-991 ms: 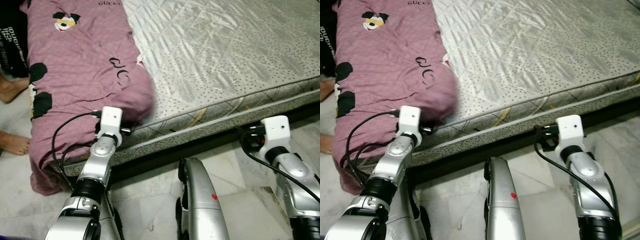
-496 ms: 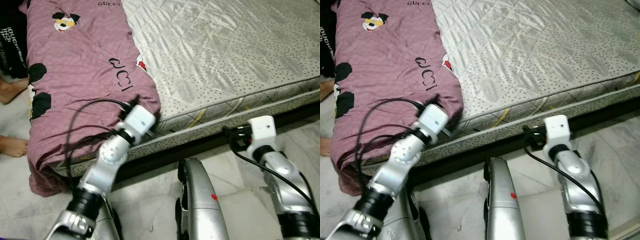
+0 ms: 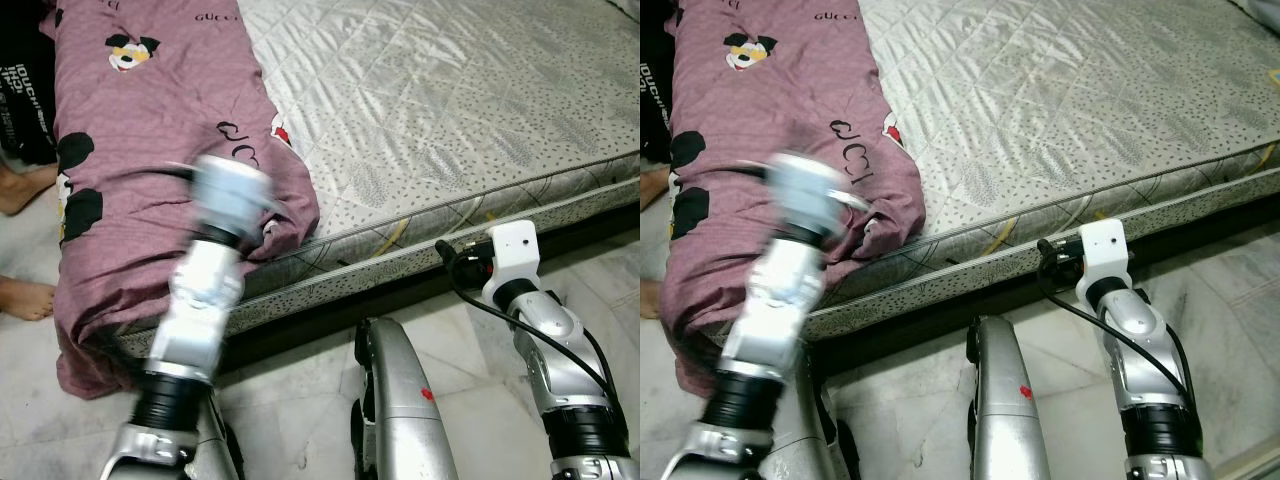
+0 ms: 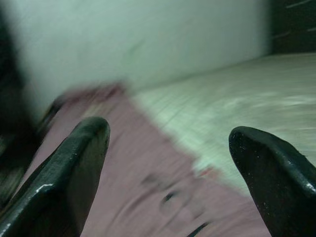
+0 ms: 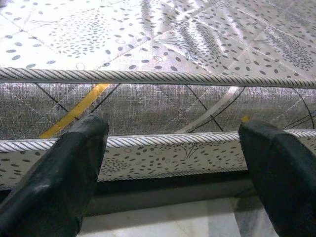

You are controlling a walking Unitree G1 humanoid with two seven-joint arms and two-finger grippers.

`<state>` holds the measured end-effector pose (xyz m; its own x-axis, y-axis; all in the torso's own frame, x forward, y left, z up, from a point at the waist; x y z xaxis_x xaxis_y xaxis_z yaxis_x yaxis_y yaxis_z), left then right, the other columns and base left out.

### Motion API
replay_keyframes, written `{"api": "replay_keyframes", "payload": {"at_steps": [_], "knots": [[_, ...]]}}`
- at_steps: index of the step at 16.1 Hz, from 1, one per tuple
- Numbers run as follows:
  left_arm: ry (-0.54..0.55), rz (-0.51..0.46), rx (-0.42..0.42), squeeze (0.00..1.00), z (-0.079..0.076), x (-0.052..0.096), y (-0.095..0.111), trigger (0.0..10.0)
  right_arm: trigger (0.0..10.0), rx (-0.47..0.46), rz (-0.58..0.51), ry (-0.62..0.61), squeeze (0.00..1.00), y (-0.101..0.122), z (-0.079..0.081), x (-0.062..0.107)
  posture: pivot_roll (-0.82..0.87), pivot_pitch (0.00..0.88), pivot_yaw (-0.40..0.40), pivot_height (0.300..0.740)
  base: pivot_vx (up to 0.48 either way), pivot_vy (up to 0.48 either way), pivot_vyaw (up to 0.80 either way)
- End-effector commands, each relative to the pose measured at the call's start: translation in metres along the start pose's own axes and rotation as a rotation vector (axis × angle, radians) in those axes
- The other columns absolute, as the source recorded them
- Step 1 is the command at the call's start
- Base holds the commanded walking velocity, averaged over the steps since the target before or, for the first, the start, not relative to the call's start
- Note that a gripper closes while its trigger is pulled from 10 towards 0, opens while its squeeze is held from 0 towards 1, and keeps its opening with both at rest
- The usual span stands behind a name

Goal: Clean up the room

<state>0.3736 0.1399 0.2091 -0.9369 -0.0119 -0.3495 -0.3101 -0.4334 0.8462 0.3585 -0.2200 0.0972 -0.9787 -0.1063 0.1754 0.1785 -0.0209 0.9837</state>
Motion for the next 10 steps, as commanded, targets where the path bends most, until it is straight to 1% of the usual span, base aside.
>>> {"api": "replay_keyframes", "payload": {"at_steps": [1, 2, 3, 4, 5, 6, 8, 9, 10], "knots": [[0.048, 0.206, 0.019, 0.0, 0.012, 0.006, -0.045, 10.0, 10.0, -0.002, 0.006, -0.003, 0.0, -0.004, 0.001, 0.001, -0.16, 0.121, -0.019, 0.502, 0.0, 0.0, 0.0], [0.045, 0.363, 0.036, 0.0, 0.016, 0.013, -0.082, 10.0, 10.0, -0.006, 0.0, 0.004, 0.0, -0.003, 0.004, 0.001, -0.16, 0.121, -0.019, 0.502, 0.0, 0.0, 0.0], [0.026, 0.411, 0.036, 0.0, 0.014, 0.016, -0.093, 10.0, 10.0, -0.007, -0.001, 0.006, 0.0, -0.003, 0.005, 0.001, -0.16, 0.121, -0.018, 0.502, 0.0, 0.0, 0.0], [-0.075, 0.494, -0.029, 0.0, 0.005, 0.022, -0.114, 10.0, 10.0, -0.008, -0.003, 0.008, 0.0, -0.003, 0.006, 0.001, -0.16, 0.122, -0.018, 0.502, 0.0, 0.0, 0.0], [-0.166, 0.508, -0.059, 0.0, -0.003, 0.022, -0.121, 10.0, 10.0, -0.01, -0.005, 0.009, 0.0, -0.002, 0.007, 0.001, -0.16, 0.12, -0.019, 0.502, 0.0, 0.0, 0.0], [-0.206, 0.512, -0.068, 0.0, -0.008, 0.022, -0.123, 10.0, 10.0, -0.011, -0.006, 0.01, 0.0, -0.002, 0.008, 0.0, -0.16, 0.12, -0.019, 0.502, 0.0, 0.0, 0.0], [-0.233, 0.521, -0.093, 0.0, -0.012, 0.018, -0.125, 10.0, 10.0, -0.015, -0.008, 0.01, 0.0, -0.002, 0.009, 0.0, -0.16, 0.117, -0.019, 0.502, 0.0, 0.0, 0.0], [-0.308, 0.513, -0.124, 0.0, -0.026, 0.018, -0.125, 10.0, 10.0, -0.018, -0.011, 0.012, 0.0, -0.001, 0.011, -0.002, -0.16, 0.112, -0.016, 0.502, 0.0, 0.0, 0.0], [-0.393, 0.493, -0.145, 0.0, -0.041, 0.021, -0.123, 10.0, 10.0, -0.019, -0.013, 0.013, 0.0, -0.001, 0.011, -0.002, -0.16, 0.11, -0.014, 0.502, 0.0, 0.0, 0.0]]}}
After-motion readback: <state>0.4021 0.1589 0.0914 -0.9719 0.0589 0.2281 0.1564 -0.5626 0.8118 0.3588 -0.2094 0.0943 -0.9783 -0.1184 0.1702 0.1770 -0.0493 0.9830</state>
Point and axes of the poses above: a point about 5 cm out from each wrist's last joint towards the gripper, its own x axis pointing back from the gripper into the wrist, its own y axis along the axis of the wrist's last joint, z = x × y, the point moved 6 cm from there along -x, pointing out of the wrist towards the gripper, and after that the axes turned 14 degrees about -x, right-handed, at the moved point
